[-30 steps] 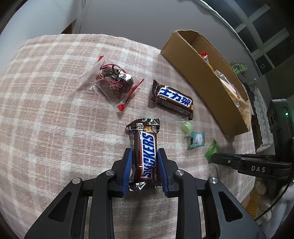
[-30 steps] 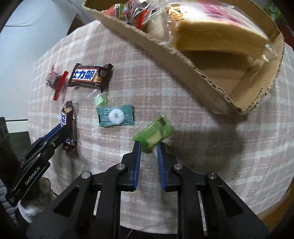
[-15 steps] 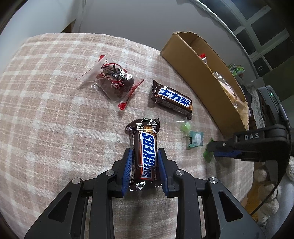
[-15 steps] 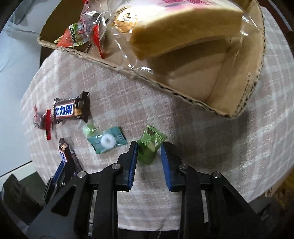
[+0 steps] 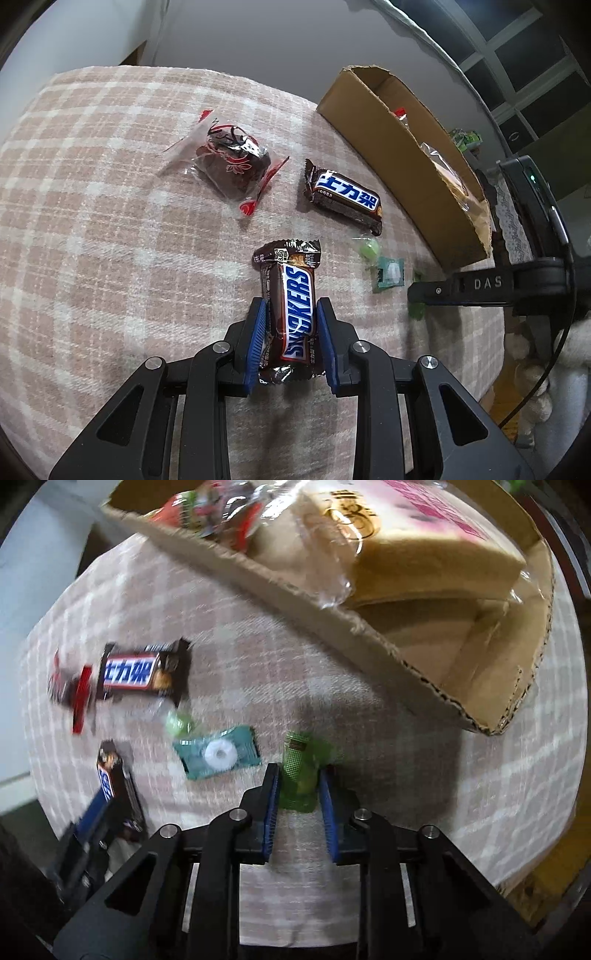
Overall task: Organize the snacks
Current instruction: 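Lift the Snickers bar with the left tool while the right tool regrips the green pack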
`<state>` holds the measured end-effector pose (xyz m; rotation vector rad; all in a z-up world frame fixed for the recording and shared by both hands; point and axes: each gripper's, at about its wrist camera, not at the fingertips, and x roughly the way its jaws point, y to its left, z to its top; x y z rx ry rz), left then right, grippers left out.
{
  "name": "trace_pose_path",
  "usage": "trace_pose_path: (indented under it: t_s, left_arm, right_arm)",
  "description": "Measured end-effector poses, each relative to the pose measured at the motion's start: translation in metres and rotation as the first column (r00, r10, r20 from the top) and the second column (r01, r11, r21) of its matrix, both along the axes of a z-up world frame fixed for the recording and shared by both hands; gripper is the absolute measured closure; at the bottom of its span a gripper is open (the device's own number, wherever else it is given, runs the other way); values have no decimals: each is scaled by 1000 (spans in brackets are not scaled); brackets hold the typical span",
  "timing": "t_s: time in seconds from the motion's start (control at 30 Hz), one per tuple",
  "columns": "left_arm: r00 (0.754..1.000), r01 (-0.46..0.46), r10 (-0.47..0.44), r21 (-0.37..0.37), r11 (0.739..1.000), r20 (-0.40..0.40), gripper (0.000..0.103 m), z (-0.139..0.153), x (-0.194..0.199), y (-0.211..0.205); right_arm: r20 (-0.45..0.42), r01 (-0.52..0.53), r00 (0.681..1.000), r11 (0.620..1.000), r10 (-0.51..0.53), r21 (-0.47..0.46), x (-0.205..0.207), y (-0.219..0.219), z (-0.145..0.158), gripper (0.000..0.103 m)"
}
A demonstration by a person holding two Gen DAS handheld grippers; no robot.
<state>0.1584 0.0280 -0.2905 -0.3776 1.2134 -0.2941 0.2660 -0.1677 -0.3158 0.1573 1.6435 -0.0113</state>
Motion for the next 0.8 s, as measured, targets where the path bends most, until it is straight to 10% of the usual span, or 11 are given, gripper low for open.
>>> trace_pose_path:
  t_s: [0.8]
  left_arm:
    - [1000,-16,16,8,1000,3,77,35,-9,-8]
  right_arm:
    - [200,-107,977,982,75,154,-73,-19,70,82]
